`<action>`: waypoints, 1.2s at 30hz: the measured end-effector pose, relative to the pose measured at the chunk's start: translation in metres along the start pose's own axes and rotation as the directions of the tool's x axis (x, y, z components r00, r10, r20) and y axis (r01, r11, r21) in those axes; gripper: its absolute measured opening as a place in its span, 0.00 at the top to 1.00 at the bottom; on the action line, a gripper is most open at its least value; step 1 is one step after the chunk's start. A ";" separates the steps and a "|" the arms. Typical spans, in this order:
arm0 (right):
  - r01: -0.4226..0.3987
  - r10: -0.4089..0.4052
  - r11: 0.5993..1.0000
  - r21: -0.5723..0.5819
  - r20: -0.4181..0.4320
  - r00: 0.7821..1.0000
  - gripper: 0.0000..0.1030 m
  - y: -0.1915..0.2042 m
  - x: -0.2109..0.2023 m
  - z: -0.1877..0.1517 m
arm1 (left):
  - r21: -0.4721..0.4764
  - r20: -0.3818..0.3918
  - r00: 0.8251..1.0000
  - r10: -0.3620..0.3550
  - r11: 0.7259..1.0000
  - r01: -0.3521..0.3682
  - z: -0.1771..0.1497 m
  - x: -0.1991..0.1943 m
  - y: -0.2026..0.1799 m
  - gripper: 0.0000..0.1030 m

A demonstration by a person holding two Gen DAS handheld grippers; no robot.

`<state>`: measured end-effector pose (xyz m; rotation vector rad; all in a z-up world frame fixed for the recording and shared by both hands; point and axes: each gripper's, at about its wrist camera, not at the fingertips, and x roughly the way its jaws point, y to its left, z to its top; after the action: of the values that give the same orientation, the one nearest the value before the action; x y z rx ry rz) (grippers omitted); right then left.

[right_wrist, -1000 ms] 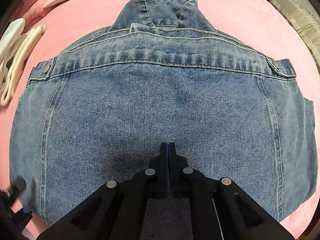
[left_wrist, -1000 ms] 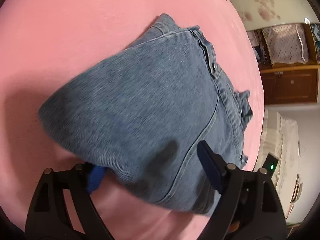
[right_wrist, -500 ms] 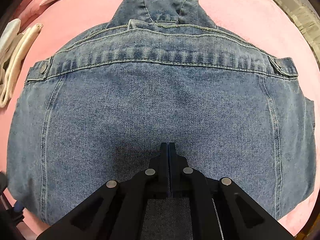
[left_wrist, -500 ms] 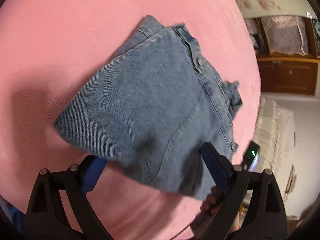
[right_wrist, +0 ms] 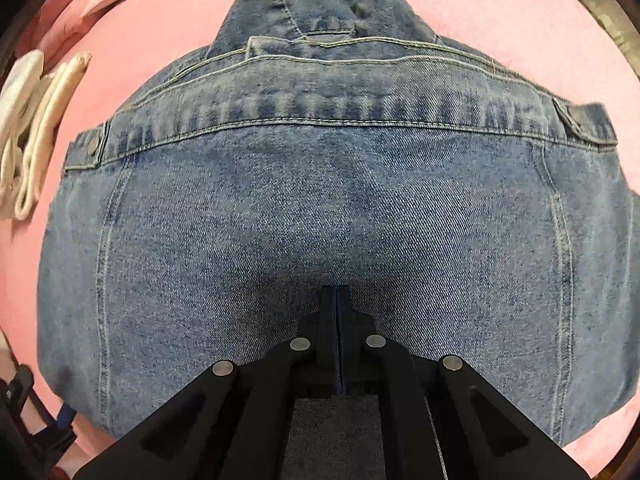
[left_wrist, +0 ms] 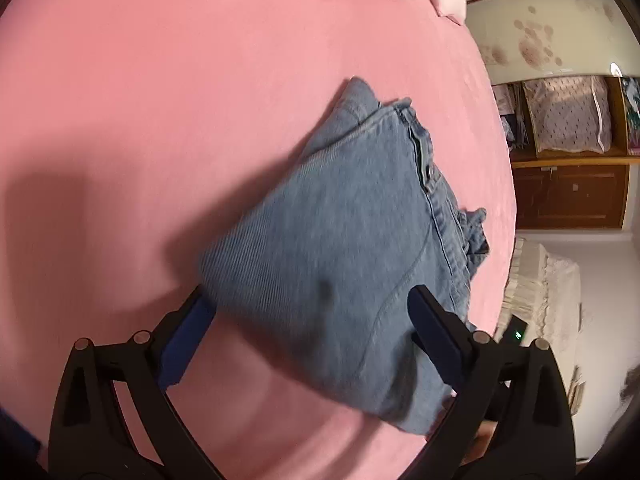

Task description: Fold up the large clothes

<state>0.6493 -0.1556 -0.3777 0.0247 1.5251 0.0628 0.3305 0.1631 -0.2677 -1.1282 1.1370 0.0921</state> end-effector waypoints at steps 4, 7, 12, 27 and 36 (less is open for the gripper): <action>-0.051 0.051 0.999 0.019 -0.003 0.999 0.97 -0.016 0.000 0.005 | 0.006 -0.010 1.000 0.020 1.000 -0.020 0.021 0.027 -0.002 0.08; -0.076 0.077 0.997 0.009 -0.026 0.997 0.97 -0.025 -0.001 0.011 | 0.025 -0.015 0.998 0.053 0.998 -0.053 0.023 0.037 -0.006 0.08; -0.098 0.098 0.995 -0.001 -0.060 0.993 0.97 -0.038 -0.003 0.025 | 0.089 -0.022 0.982 0.187 0.979 -0.185 0.021 0.039 -0.013 0.42; -0.008 0.005 0.999 -0.041 -0.065 0.998 0.97 -0.051 -0.010 0.032 | 0.294 0.215 0.975 -0.058 0.956 -0.008 -0.022 -0.060 -0.099 0.88; 0.023 -0.022 0.998 -0.056 0.015 1.000 0.97 -0.057 -0.022 0.018 | 0.445 0.196 0.943 -0.268 0.881 0.158 -0.058 -0.070 -0.154 0.89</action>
<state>0.6675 -0.2129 -0.3580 -0.0368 1.5085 0.0867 0.3465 0.0776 -0.1116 -0.8153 0.7477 -0.1767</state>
